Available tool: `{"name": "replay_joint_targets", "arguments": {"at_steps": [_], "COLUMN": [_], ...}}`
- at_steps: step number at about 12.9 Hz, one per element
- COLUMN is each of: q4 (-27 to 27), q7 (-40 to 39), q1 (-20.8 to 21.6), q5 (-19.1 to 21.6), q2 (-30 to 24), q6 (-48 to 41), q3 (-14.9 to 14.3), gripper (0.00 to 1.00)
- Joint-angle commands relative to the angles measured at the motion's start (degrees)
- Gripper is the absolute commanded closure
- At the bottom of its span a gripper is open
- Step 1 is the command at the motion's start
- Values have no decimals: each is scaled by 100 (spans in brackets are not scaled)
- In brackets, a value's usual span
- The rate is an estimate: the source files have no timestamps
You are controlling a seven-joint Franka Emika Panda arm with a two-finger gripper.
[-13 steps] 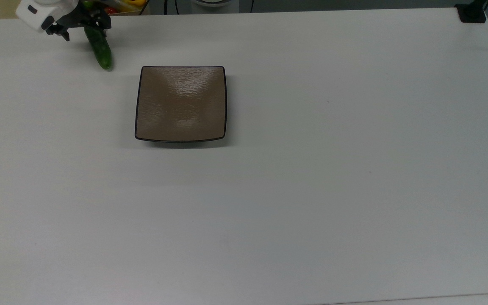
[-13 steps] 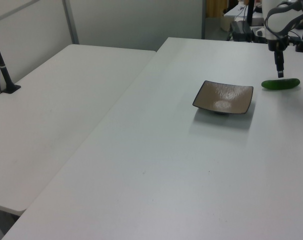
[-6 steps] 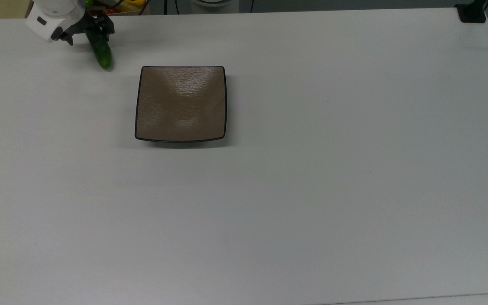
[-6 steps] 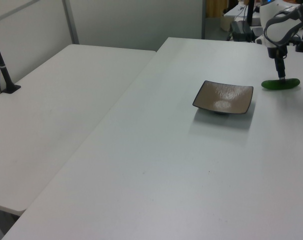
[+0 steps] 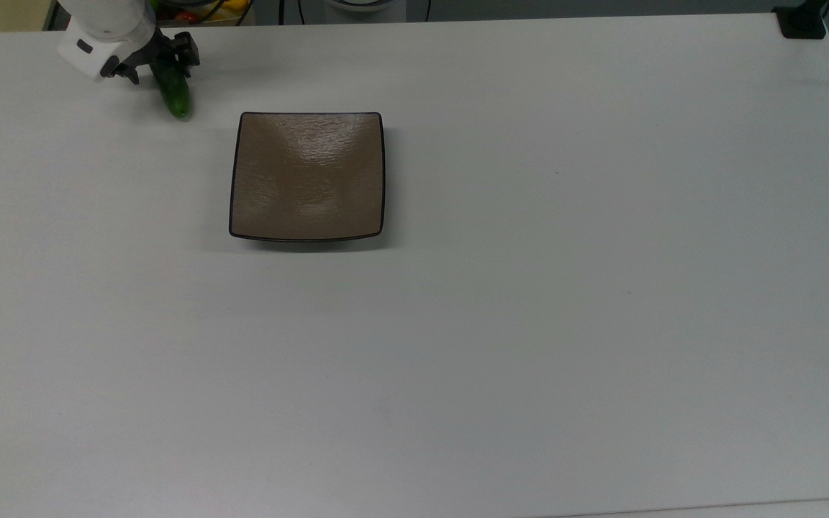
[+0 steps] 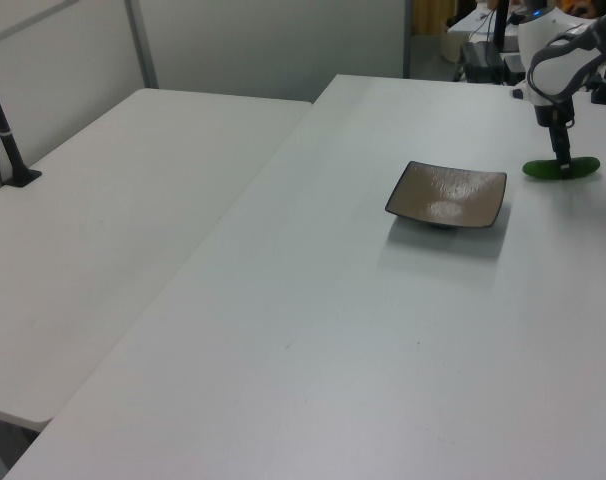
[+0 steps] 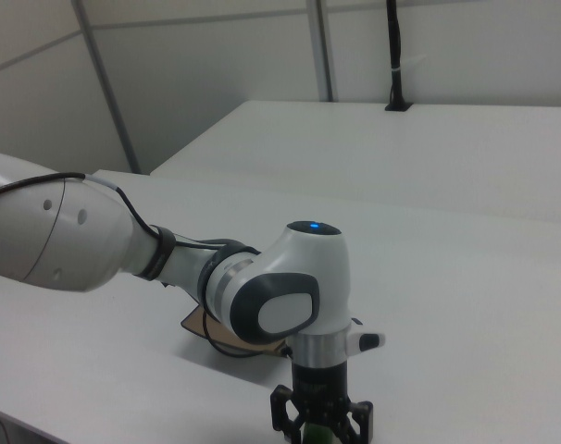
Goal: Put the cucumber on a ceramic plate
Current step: 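Close the gripper around the green cucumber and lift it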
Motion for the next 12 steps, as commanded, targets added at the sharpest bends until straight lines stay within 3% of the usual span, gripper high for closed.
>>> {"name": "replay_joint_targets", "arguments": {"at_steps": [1, 3, 5, 12], "q4": [-181, -181, -181, -50], "q7": [4, 4, 4, 301], "q1": [52, 52, 52, 121], "q5": [-102, -102, -94, 21], "q2": [-70, -70, -78, -692], "q6": [212, 220, 220, 11], "q3": [-15, -15, -15, -7], "gripper": [51, 61, 63, 58]}}
